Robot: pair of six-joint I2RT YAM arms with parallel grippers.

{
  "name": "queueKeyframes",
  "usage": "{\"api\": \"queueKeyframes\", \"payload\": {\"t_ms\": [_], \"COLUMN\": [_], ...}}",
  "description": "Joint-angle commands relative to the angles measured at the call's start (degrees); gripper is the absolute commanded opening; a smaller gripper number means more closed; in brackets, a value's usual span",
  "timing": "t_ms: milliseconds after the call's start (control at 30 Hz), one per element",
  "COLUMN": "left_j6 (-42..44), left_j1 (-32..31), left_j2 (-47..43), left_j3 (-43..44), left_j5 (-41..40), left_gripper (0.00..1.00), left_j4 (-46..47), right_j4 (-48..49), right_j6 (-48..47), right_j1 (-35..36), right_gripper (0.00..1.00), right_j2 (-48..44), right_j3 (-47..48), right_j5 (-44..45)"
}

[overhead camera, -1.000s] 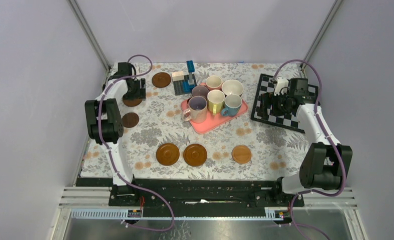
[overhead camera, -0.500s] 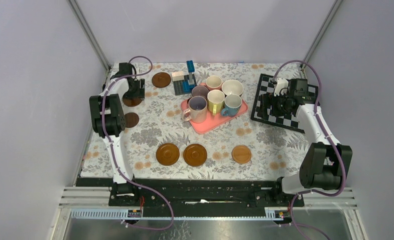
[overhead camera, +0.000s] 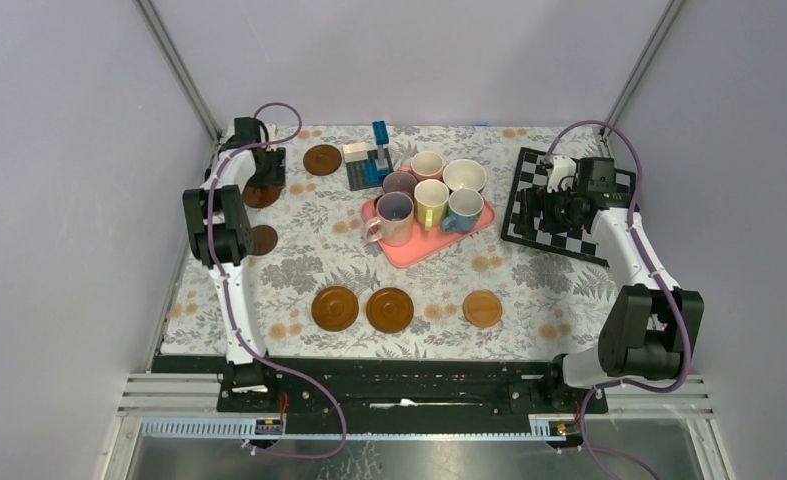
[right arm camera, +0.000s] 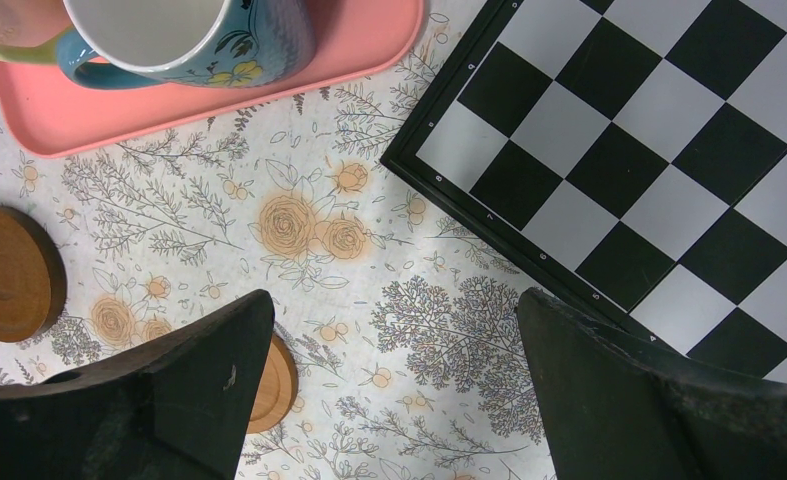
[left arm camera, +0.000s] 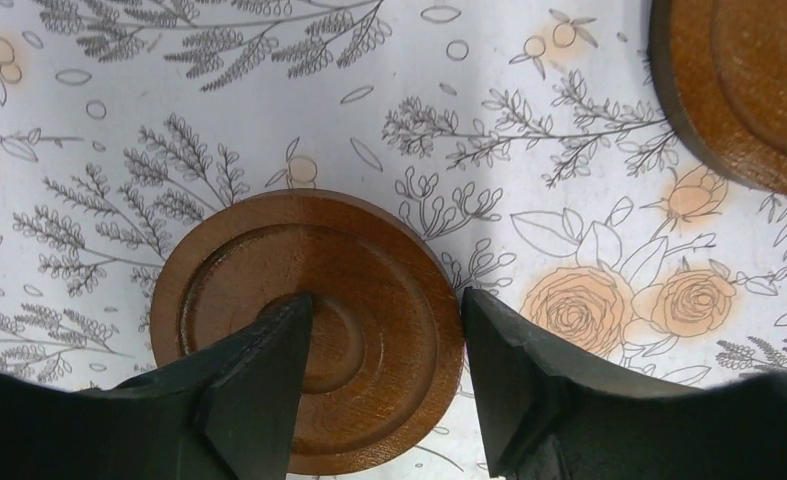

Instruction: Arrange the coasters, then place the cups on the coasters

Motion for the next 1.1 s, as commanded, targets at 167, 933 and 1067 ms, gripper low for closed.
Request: {"api": "queueKeyframes", "payload": {"t_ms": [167, 933, 1067], "left_j6": [0.6, -2.2, -3.1], "left_j1": [-0.5, -6.7, -7.0], "left_j2": [4.0, 2.1, 4.0], "left_j3": [8.0, 16.1, 16.5], "left_j5": [5.9, 4.3, 3.4], "left_gripper": [0.61, 0.74, 0.75], "left_j4": [-0.6, 4.8, 7.1], "right_j4": [0.8, 0.5, 0.4], "right_j6": [-1.0, -0.9, -0.8], "right_j1": [-0.2, -0.2, -0.2], "right_gripper": [0.98, 0.98, 0.98], "right_j2": [0.2, 0.4, 0.6], "right_j3": [-0.3, -0.2, 0.0], "right_j5": [0.9, 0.1, -0.2]}}
